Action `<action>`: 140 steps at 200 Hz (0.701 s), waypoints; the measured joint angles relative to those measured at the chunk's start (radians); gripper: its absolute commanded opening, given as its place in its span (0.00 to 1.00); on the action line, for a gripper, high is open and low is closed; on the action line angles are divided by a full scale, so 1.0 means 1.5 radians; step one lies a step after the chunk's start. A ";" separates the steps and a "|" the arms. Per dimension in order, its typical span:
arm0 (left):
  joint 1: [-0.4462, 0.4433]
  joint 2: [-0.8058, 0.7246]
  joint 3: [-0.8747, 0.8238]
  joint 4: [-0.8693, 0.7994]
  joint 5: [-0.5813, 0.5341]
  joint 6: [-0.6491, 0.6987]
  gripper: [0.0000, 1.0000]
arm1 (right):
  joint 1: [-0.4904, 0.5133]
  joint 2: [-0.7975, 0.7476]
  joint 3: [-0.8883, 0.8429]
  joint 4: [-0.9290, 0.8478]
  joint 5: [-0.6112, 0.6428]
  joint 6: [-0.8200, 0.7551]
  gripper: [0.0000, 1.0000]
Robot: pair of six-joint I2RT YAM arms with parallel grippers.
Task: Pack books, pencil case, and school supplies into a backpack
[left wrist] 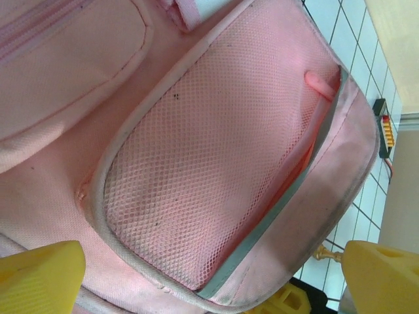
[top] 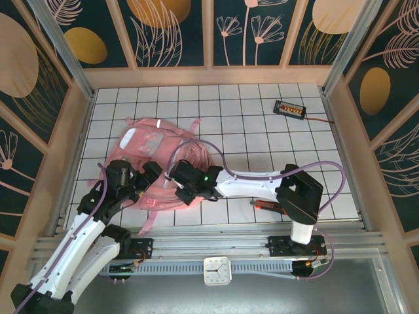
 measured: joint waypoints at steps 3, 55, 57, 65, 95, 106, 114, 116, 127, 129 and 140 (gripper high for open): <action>0.000 -0.003 -0.004 0.001 0.003 -0.002 0.99 | 0.000 0.000 0.000 0.000 0.000 0.001 0.00; 0.000 -0.133 -0.128 0.004 0.051 -0.089 0.99 | -0.004 -0.003 0.009 -0.008 -0.026 0.013 0.00; 0.000 -0.140 -0.135 0.004 0.052 -0.093 0.99 | -0.005 -0.003 0.009 -0.008 -0.026 0.013 0.00; 0.000 -0.168 -0.160 0.004 0.058 -0.114 0.99 | -0.006 -0.003 0.013 -0.012 -0.030 0.014 0.00; 0.000 -0.237 -0.239 0.038 0.063 -0.180 0.99 | -0.008 -0.003 0.032 -0.030 -0.044 0.018 0.00; 0.000 -0.238 -0.256 0.066 0.063 -0.199 0.99 | -0.008 -0.003 0.038 -0.035 -0.049 0.020 0.00; 0.000 -0.231 -0.264 0.087 0.063 -0.209 0.99 | -0.008 -0.003 0.040 -0.039 -0.051 0.021 0.00; 0.000 -0.228 -0.266 0.093 0.063 -0.211 0.99 | -0.008 -0.003 0.041 -0.039 -0.052 0.022 0.00; 0.000 -0.203 -0.269 0.119 0.061 -0.216 0.99 | -0.008 -0.003 0.045 -0.042 -0.055 0.026 0.00; 0.000 -0.199 -0.269 0.123 0.061 -0.216 0.99 | -0.008 -0.003 0.045 -0.043 -0.055 0.028 0.00; 0.000 -0.161 -0.268 0.152 0.061 -0.216 0.95 | -0.010 -0.002 0.049 -0.046 -0.056 0.031 0.00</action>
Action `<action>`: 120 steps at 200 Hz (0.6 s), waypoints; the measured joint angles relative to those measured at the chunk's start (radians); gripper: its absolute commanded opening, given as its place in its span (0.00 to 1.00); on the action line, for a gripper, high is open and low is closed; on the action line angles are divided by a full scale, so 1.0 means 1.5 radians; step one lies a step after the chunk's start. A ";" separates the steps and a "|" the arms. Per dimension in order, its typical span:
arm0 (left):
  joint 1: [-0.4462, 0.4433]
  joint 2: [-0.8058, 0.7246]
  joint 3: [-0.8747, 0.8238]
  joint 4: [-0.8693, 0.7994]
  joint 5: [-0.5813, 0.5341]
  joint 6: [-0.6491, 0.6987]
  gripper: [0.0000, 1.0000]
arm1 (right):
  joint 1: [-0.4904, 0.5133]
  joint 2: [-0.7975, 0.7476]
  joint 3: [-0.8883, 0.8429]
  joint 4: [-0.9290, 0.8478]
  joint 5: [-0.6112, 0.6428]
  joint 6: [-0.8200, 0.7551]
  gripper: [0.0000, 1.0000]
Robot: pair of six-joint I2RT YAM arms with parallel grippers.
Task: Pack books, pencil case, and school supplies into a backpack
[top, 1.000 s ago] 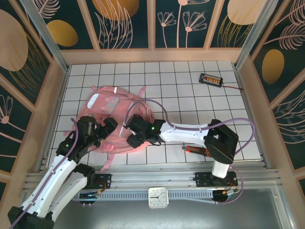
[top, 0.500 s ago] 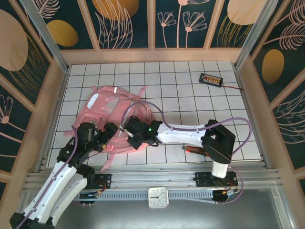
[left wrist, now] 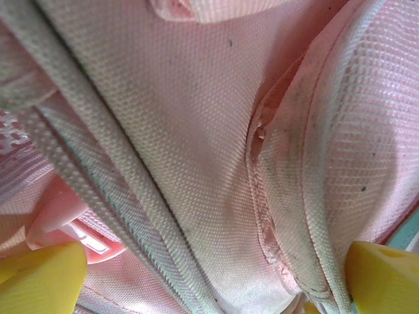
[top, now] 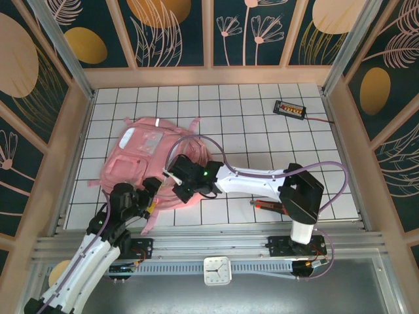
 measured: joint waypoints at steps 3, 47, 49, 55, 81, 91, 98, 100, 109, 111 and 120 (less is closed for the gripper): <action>0.000 0.010 0.001 0.007 0.000 0.000 0.91 | -0.001 0.000 0.001 0.000 0.000 0.002 0.00; 0.000 0.121 0.024 0.115 -0.001 0.006 0.14 | -0.007 0.018 0.015 -0.003 -0.005 0.007 0.00; 0.000 0.124 0.025 0.116 -0.001 0.006 0.13 | -0.007 0.019 0.016 -0.004 -0.004 0.007 0.00; 0.000 0.131 0.027 0.119 -0.002 0.008 0.05 | -0.008 0.023 0.018 -0.006 -0.003 0.007 0.00; 0.001 0.151 0.051 0.103 -0.023 0.032 0.00 | -0.012 0.045 0.040 -0.023 -0.003 -0.001 0.00; 0.001 0.159 0.072 0.080 -0.033 0.054 0.00 | -0.014 0.048 0.048 -0.030 -0.003 -0.008 0.00; 0.001 0.168 0.091 0.058 -0.038 0.075 0.00 | -0.017 0.048 0.049 -0.033 -0.005 -0.017 0.00; 0.001 0.171 0.098 0.050 -0.039 0.083 0.00 | -0.019 0.048 0.049 -0.033 -0.005 -0.020 0.00; 0.001 0.187 0.128 0.017 -0.046 0.114 0.00 | -0.025 0.048 0.049 -0.036 -0.009 -0.032 0.00; 0.001 0.191 0.136 0.009 -0.048 0.123 0.00 | -0.026 0.048 0.049 -0.036 -0.010 -0.034 0.00; 0.002 0.207 0.166 -0.024 -0.056 0.160 0.00 | -0.037 0.047 0.048 -0.036 -0.015 -0.047 0.00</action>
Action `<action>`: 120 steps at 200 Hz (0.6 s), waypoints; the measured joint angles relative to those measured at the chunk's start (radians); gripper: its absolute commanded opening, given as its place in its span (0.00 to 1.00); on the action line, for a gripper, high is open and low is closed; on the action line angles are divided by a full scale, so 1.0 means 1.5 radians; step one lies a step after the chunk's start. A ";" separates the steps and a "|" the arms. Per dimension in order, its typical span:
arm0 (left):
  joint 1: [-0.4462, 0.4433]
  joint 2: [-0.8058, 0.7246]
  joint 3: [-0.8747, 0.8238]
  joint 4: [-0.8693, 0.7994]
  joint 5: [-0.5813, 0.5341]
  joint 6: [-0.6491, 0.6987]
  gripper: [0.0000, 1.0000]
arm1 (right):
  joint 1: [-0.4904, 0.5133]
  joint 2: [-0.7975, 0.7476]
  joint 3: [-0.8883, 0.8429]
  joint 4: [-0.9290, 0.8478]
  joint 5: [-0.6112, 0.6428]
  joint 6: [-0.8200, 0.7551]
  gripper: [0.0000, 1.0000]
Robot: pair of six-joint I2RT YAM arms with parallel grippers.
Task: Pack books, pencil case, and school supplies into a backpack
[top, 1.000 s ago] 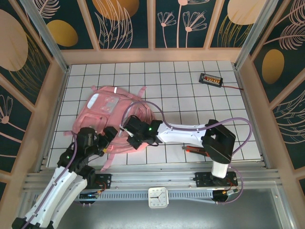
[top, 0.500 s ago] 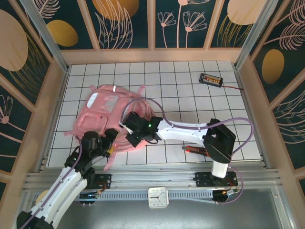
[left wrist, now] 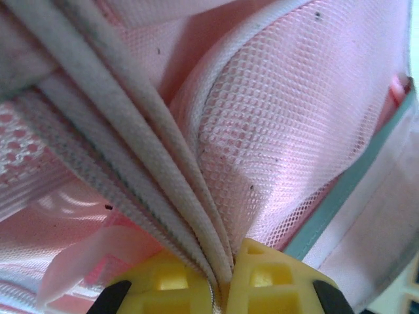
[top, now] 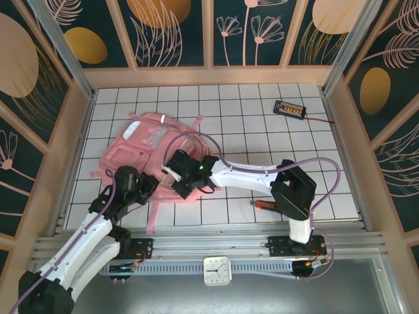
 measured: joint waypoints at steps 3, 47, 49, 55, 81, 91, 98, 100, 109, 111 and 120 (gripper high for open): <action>0.001 0.003 0.007 -0.008 -0.002 0.008 0.00 | -0.003 -0.001 -0.001 0.001 -0.003 -0.004 0.00; 0.017 0.093 0.122 -0.112 -0.007 0.176 0.00 | -0.078 -0.032 -0.024 0.001 -0.013 -0.061 0.00; 0.018 0.096 0.126 -0.114 -0.007 0.182 0.00 | -0.080 -0.032 -0.024 0.001 -0.013 -0.064 0.00; 0.019 0.100 0.133 -0.119 -0.007 0.195 0.00 | -0.089 -0.032 -0.024 0.001 -0.014 -0.072 0.00; 0.021 0.119 0.178 -0.159 -0.009 0.253 0.00 | -0.128 -0.031 -0.025 0.002 -0.020 -0.106 0.00; 0.021 0.130 0.197 -0.173 -0.006 0.274 0.00 | -0.148 -0.030 -0.025 0.005 -0.023 -0.117 0.00; 0.021 0.137 0.207 -0.179 -0.004 0.286 0.00 | -0.163 -0.027 -0.025 0.009 -0.024 -0.126 0.00; 0.021 0.139 0.209 -0.180 -0.004 0.290 0.00 | -0.168 -0.025 -0.025 0.011 -0.025 -0.129 0.00; 0.022 0.147 0.216 -0.185 -0.002 0.304 0.00 | -0.191 -0.017 -0.025 0.015 -0.026 -0.143 0.00; 0.022 0.149 0.218 -0.186 -0.001 0.308 0.00 | -0.196 -0.015 -0.024 0.016 -0.027 -0.145 0.00; 0.022 0.157 0.225 -0.193 0.001 0.321 0.00 | -0.217 -0.003 -0.019 0.018 -0.028 -0.159 0.00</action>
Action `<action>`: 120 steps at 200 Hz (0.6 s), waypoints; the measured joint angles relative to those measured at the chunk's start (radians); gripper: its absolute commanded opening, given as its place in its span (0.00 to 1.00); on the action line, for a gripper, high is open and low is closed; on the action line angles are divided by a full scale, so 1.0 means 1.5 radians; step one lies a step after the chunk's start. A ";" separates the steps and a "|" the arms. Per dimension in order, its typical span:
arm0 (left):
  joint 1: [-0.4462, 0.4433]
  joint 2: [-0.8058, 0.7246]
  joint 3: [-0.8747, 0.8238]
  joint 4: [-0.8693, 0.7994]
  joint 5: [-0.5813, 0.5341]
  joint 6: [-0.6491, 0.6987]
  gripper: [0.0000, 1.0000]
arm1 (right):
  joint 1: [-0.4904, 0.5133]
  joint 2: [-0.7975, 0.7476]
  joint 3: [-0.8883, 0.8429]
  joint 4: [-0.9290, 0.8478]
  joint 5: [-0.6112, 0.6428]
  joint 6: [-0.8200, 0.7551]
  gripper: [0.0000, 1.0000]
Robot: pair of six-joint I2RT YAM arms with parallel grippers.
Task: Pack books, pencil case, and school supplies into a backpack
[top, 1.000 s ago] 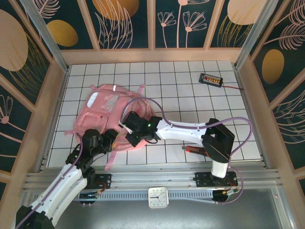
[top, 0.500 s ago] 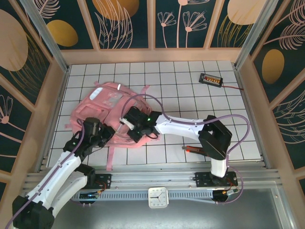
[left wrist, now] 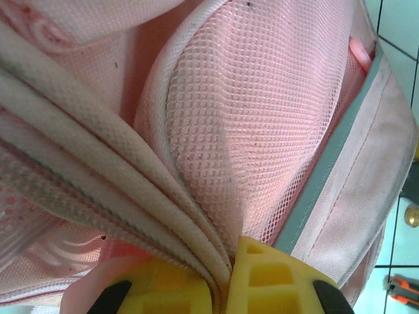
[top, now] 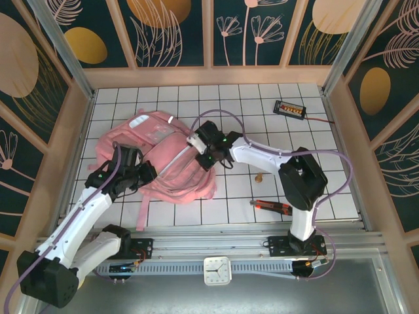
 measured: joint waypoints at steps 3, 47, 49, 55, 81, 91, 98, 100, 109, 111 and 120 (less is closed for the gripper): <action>0.001 0.003 0.002 -0.002 0.000 0.004 0.00 | -0.006 0.006 0.003 0.001 -0.001 -0.006 0.00; 0.007 0.036 0.016 -0.006 0.009 0.050 0.00 | -0.044 0.070 0.070 0.008 -0.025 -0.095 0.00; 0.008 0.038 0.017 -0.006 0.009 0.051 0.00 | -0.045 0.072 0.072 0.008 -0.025 -0.099 0.00; 0.010 0.043 0.019 -0.008 0.008 0.055 0.00 | -0.048 0.079 0.083 0.012 -0.025 -0.113 0.00; 0.022 0.070 0.043 -0.016 0.004 0.079 0.69 | -0.055 0.102 0.121 0.013 -0.035 -0.156 0.00; 0.030 0.077 0.056 -0.027 0.001 0.095 0.82 | -0.057 0.111 0.138 0.014 -0.035 -0.161 0.00; 0.038 0.080 0.064 -0.037 0.002 0.104 0.97 | -0.059 0.113 0.143 0.019 -0.036 -0.161 0.00; 0.040 0.080 0.066 -0.040 0.002 0.107 0.98 | -0.060 0.113 0.144 0.021 -0.037 -0.160 0.00; 0.049 0.083 0.071 -0.042 0.002 0.111 0.99 | -0.063 0.111 0.144 0.026 -0.040 -0.158 0.00; 0.051 0.083 0.072 -0.042 0.002 0.112 0.99 | -0.064 0.110 0.144 0.027 -0.040 -0.158 0.00; 0.057 0.085 0.073 -0.037 0.002 0.112 0.99 | -0.066 0.104 0.135 0.034 -0.045 -0.152 0.00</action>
